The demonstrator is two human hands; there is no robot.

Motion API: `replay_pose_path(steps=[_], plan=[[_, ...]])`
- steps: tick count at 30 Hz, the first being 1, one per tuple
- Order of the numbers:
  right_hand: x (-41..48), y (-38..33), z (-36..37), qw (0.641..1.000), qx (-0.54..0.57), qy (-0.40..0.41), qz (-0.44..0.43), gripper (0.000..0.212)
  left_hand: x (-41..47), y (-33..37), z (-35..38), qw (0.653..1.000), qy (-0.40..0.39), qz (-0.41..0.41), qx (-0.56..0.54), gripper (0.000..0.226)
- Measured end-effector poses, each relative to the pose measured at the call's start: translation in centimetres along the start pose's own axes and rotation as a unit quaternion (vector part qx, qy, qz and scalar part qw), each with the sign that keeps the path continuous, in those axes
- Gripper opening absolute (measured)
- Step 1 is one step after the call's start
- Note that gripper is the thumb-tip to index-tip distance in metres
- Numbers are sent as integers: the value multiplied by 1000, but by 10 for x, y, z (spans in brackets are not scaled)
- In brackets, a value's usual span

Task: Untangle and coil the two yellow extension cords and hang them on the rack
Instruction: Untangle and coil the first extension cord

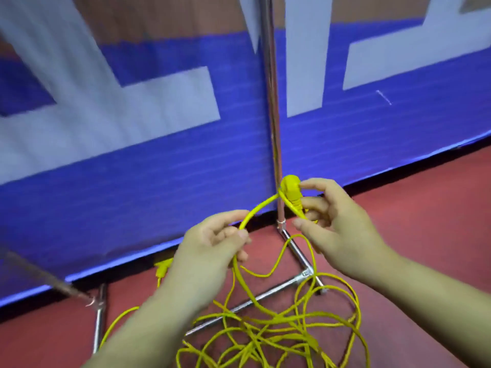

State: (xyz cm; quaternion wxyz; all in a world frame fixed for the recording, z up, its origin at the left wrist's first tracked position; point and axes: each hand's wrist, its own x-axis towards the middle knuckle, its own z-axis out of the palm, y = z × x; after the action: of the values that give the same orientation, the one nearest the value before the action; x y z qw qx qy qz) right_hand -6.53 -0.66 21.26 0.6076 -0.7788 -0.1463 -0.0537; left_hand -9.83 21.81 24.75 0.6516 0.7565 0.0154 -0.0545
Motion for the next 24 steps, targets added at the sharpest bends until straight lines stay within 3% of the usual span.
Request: replay_pose_path(steps=[8,12,20,24], plan=[[-5,-207,49,991,3,-108,-75,54,-125,128,-117,984,125,117,40,30],[-29,-267,71,991,13,-121,-58,53,-178,143,-140,981,128,141,23,24],[-83,-268,95,993,60,-95,16,35,-210,115,-165,979,155,112,69,6],[-81,-256,88,998,0,-64,16,37,-204,107,-160,983,125,96,99,9]])
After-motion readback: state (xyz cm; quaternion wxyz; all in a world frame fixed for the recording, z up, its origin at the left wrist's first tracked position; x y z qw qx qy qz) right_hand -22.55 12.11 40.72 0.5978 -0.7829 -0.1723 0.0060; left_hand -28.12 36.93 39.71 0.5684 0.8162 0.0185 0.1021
